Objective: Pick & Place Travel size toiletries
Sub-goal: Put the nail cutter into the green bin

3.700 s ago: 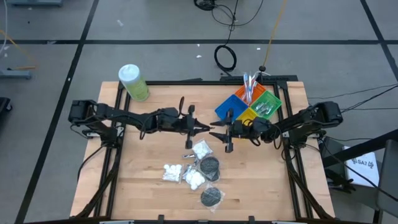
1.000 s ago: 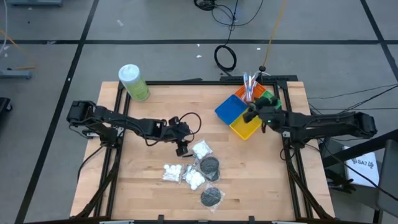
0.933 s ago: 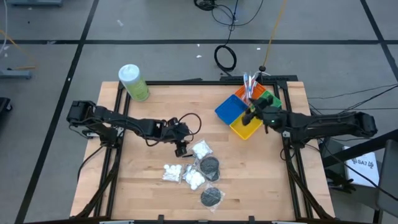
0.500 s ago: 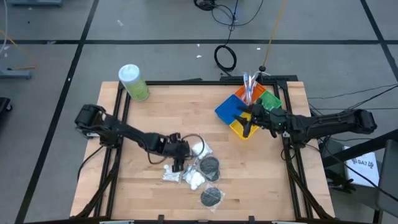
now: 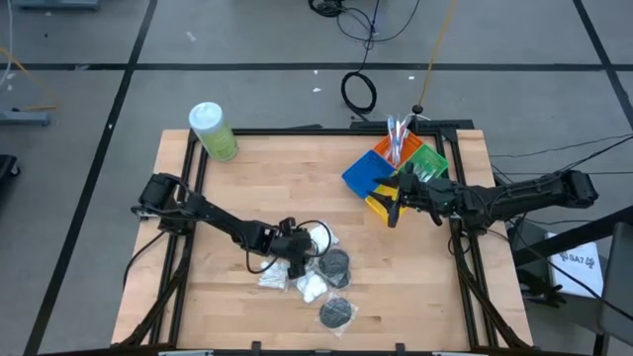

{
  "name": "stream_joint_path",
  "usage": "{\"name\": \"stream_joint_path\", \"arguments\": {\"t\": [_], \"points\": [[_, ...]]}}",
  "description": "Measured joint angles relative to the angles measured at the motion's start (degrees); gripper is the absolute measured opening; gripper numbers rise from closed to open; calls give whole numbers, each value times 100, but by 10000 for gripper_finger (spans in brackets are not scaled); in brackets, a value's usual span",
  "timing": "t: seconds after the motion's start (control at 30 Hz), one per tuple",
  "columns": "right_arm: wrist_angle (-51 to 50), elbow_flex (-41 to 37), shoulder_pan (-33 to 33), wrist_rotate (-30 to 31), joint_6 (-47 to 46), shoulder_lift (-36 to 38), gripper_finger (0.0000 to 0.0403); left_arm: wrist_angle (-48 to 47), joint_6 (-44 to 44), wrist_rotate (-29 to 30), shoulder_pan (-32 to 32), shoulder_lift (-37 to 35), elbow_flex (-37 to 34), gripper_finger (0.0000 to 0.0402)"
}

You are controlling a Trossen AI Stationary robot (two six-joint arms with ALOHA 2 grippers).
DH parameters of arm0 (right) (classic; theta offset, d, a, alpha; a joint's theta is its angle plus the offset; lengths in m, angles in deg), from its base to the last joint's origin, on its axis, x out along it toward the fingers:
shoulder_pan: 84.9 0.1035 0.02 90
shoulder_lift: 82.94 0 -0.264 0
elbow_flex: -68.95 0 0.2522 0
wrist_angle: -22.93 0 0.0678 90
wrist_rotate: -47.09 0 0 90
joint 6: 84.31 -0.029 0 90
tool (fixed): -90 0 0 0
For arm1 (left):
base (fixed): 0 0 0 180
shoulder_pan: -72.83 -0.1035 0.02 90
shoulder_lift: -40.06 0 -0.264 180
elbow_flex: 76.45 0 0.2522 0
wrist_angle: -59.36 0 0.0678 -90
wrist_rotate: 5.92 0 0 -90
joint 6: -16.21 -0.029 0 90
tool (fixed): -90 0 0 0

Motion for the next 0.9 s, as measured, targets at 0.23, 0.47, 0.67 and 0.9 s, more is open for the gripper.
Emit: {"name": "stream_joint_path", "arguments": {"t": [0.23,0.47,0.67,0.9], "points": [[-4,0,113,4,57,0,185,24,-23,-104,-14,-29,-9,120],[-47,0,104,9,52,2,181,-120,-295,-279,-74,-299,-42,28],[464,-279,101,13,55,0,180,-377,-765,-147,-63,-1231,-104,35],[1370,-603,92,12,188,-1,176,-119,-1737,681,-47,-2557,-66,33]]}}
